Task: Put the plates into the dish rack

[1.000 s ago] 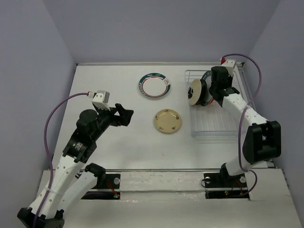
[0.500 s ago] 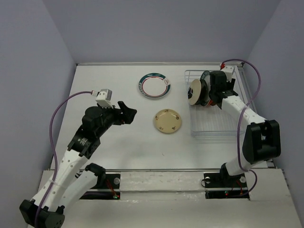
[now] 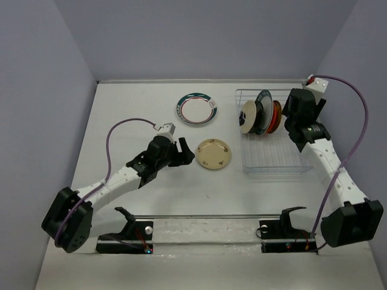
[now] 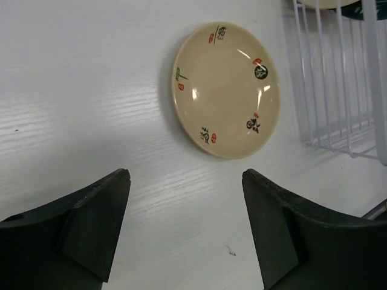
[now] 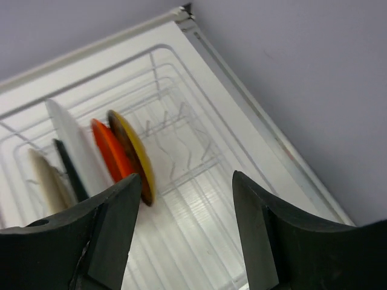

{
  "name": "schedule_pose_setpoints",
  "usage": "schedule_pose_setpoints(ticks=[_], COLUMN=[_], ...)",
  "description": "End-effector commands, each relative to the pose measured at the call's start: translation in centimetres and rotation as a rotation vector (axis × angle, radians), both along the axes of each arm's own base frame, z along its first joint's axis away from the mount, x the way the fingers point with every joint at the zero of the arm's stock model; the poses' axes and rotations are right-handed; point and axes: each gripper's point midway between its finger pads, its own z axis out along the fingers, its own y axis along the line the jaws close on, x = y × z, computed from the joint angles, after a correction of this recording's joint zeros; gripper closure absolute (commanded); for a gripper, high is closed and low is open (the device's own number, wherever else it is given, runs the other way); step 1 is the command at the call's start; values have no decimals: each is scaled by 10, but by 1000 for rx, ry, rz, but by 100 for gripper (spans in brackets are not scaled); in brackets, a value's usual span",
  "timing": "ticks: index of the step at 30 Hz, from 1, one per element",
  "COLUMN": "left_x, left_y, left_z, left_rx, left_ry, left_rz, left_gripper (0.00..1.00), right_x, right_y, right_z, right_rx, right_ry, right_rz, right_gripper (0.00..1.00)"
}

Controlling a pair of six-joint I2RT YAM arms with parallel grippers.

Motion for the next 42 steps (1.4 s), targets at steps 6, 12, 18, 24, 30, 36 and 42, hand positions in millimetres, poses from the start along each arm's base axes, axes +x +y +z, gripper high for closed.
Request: schedule_pose_setpoints(ticks=[6,12,18,24,30,36,42], left_x=[62,77,86,91,84,78,54], left_y=[-28,-49,-65,-73,-72,-46,-22], left_z=[-9,-34,-66,-80,-84,-16,60], left_rx=[57,96,119,125,119,68,-28], left_ry=[-61,-14,47,66,73,-59,-181], left_rz=[84,30,-12,-31,-49,47,81], left_gripper=[26,37,53,71,94,94,94], right_x=[-15,-33,-40,-44,-47,-55,-69], right_y=[106,132,149,164,173,203,264], right_z=[37,22,11,3,0,-6,-27], right_rx=[368,436,494,532,559,554,487], right_ry=[-167,-151,-133,-116,-103,-37,110], right_rz=[551,687,767,827,859,988,1158], right_gripper=[38,39,39,40,40,32,17])
